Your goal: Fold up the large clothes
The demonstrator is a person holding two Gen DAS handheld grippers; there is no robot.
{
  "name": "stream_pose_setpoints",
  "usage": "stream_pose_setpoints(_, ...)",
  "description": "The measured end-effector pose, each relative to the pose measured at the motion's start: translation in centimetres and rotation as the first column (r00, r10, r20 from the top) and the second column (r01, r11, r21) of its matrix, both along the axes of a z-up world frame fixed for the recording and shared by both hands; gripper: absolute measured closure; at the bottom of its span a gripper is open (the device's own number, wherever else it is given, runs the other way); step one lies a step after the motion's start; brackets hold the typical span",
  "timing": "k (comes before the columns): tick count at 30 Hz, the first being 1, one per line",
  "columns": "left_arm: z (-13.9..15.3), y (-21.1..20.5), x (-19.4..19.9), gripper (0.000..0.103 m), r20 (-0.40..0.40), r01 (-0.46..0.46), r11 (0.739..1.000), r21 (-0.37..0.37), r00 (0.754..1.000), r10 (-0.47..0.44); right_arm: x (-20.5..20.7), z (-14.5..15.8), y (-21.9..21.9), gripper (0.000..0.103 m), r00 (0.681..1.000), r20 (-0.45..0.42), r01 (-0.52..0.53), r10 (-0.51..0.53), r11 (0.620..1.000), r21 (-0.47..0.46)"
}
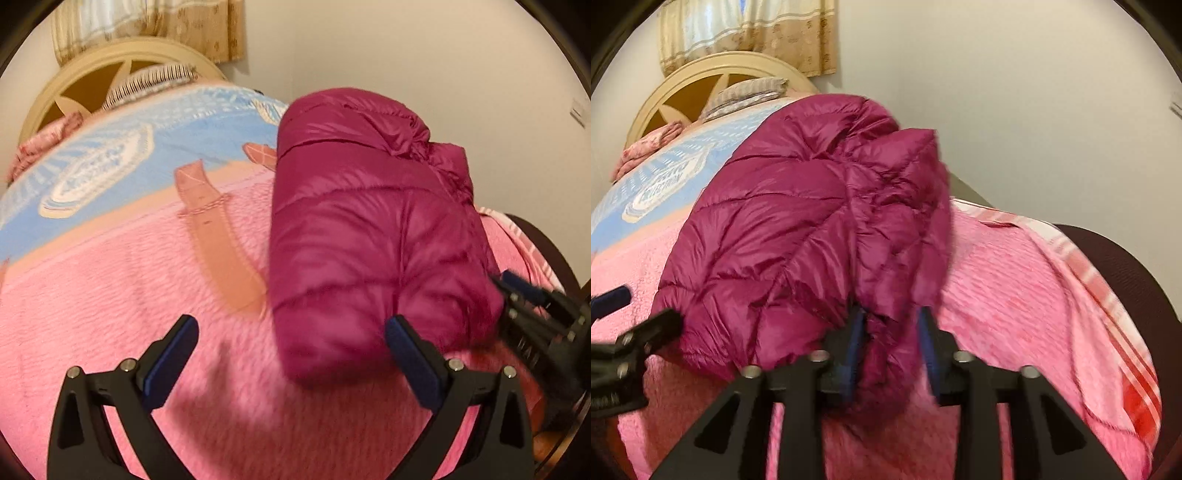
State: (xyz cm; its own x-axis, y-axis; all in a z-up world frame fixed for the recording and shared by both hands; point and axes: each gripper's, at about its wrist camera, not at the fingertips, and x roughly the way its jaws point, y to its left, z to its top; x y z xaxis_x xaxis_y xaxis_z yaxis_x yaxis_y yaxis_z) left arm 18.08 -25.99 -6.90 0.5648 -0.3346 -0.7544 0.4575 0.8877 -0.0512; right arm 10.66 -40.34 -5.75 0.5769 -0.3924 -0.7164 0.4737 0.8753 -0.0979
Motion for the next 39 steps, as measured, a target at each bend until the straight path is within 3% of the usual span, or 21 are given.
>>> stream_pose_setpoints(1,0.0,0.5,-1.1,0.0,0.014,0.001,1.0,0.005,1.0,-0.001,-0.9,0.5,0.2,0.048,1.0,0.008,0.019,-0.019,1.0,-0.015)
stream_pose_setpoints(4,-0.3,1.2,-3.3,0.0,0.038,0.0,0.999,0.034,0.999,-0.001,-3.1,1.7,0.8,0.035,0.998,0.042,0.038,-0.037,0.999,-0.029)
stream_pose_setpoints(10,0.2,3.3,-6.4,0.0,0.055,-0.019,1.0,0.01,0.998,0.018,-7.5,2.9,3.4,0.034,0.998,0.07,0.0,0.0,1.0,0.001)
stream_pose_setpoints(23,4.3,7.8,-12.1,0.0,0.125,-0.083,0.994,-0.073,0.988,0.092,-13.1,5.4,8.9,0.03,0.991,0.099,-0.072,0.084,0.99,-0.121)
stream_pose_setpoints(33,9.3,11.4,-15.3,0.0,0.27,-0.126,0.97,-0.209,0.946,0.181,-17.2,11.2,13.0,0.024,0.958,0.238,-0.109,0.162,0.969,-0.223)
stream_pose_setpoints(39,11.4,11.3,-17.2,0.0,0.355,-0.128,0.968,-0.214,0.914,0.199,-20.0,14.5,15.1,0.019,0.926,0.325,-0.105,0.191,0.959,-0.265)
